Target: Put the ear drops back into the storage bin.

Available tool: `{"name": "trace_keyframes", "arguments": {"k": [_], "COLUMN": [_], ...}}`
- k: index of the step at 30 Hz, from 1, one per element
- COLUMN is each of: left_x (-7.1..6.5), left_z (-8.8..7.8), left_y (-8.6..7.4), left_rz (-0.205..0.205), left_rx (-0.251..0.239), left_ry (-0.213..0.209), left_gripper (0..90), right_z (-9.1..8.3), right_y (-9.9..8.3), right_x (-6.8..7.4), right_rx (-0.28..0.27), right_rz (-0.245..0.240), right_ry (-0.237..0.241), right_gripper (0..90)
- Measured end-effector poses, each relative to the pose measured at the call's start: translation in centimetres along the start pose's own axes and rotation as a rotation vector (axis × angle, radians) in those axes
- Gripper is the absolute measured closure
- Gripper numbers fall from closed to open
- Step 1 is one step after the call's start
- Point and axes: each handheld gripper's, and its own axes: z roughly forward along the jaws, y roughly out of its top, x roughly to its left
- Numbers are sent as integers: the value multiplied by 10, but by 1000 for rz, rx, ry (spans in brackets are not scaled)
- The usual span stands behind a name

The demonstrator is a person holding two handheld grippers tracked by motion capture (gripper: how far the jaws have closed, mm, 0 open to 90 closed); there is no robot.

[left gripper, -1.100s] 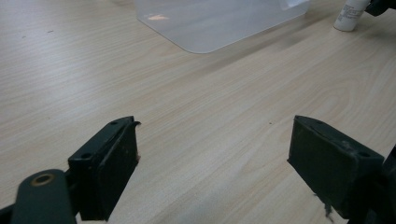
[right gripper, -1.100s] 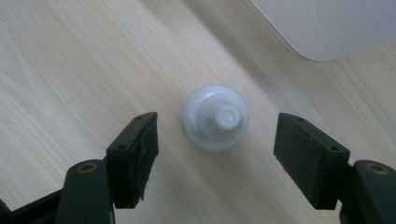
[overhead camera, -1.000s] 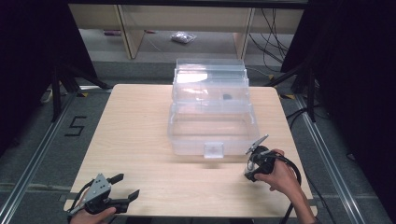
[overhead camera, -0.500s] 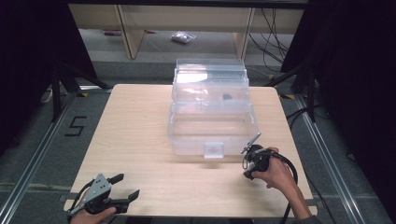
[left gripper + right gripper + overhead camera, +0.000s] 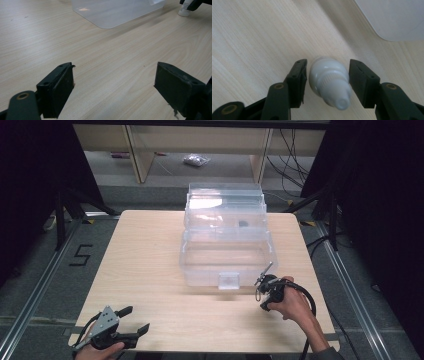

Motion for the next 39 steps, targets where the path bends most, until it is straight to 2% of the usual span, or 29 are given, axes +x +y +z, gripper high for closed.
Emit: {"name": "trace_keyframes", "arguments": {"k": [2,3,6,7,9,11,12,13,14,15,16,17,19,20,21,23,25,27,28,29,30,31,34,35,37,38,39], "left_x": [0,0,0,0,0,0,0,0,0,0,0,0,0,0,0,0,0,0,0,0,0,0,0,0,0,0,0], "left_z": [-1,-1,-1,0,0,-1,-1,0,0,0,0,0,-1,-1,-1,-1,-1,-1,-1,0,0,0,-1,-1,0,0,0], "left_y": [0,0,0,0,0,0,0,0,0,0,0,0,0,0,0,0,0,0,0,0,0,0,0,0,0,0,0], "left_rz": [1,1,2,1,2,2,2,2,2,2,2,2,3,4,4,4,3,4,3,2,3,3,3,3,2,2,3], "left_rx": [8,9,11,7,7,11,11,8,8,8,8,8,12,11,12,12,13,12,13,11,11,8,12,12,9,9,10], "left_ry": [-7,-7,1,-6,-7,0,-1,-7,-9,-8,-9,-10,-3,-3,-3,-3,-3,-3,-2,-6,-11,-8,-1,-1,-9,-8,-8], "left_gripper": [151,151,151,151,151,151,151,151,151,151,151,151,152,152,153,153,154,154,154,154,154,154,154,154,154,154,154], "right_z": [1,1,1,1,2,3,1,2,3,3,2,1,1,2,1,1,0,-3,-6,-8,-9,-11,-15,-17,-20,-22,-23], "right_y": [0,0,0,1,1,2,4,4,4,4,5,6,7,6,7,7,7,5,6,5,5,5,4,4,4,4,4], "right_x": [-1,3,2,2,0,0,1,-1,-1,-1,1,2,1,3,2,2,2,-1,1,-1,0,-1,0,-3,0,0,-1], "right_rx": [6,24,25,30,31,30,57,50,34,37,50,67,72,59,68,77,70,41,62,42,36,41,20,26,29,35,19], "right_rz": [-7,33,8,15,-13,4,3,-21,-6,-15,13,16,0,8,-1,9,9,-19,22,-16,2,-14,-5,-39,-6,-5,-21], "right_ry": [19,7,5,5,7,11,17,15,21,22,24,23,28,26,27,26,25,29,31,25,26,35,38,42,43,42,46], "right_gripper": [514,526,539,545,549,560,565,568,576,588,590,591,599,600,600,601,601,601,601,601,601,601,601,601,601,601,601]}}
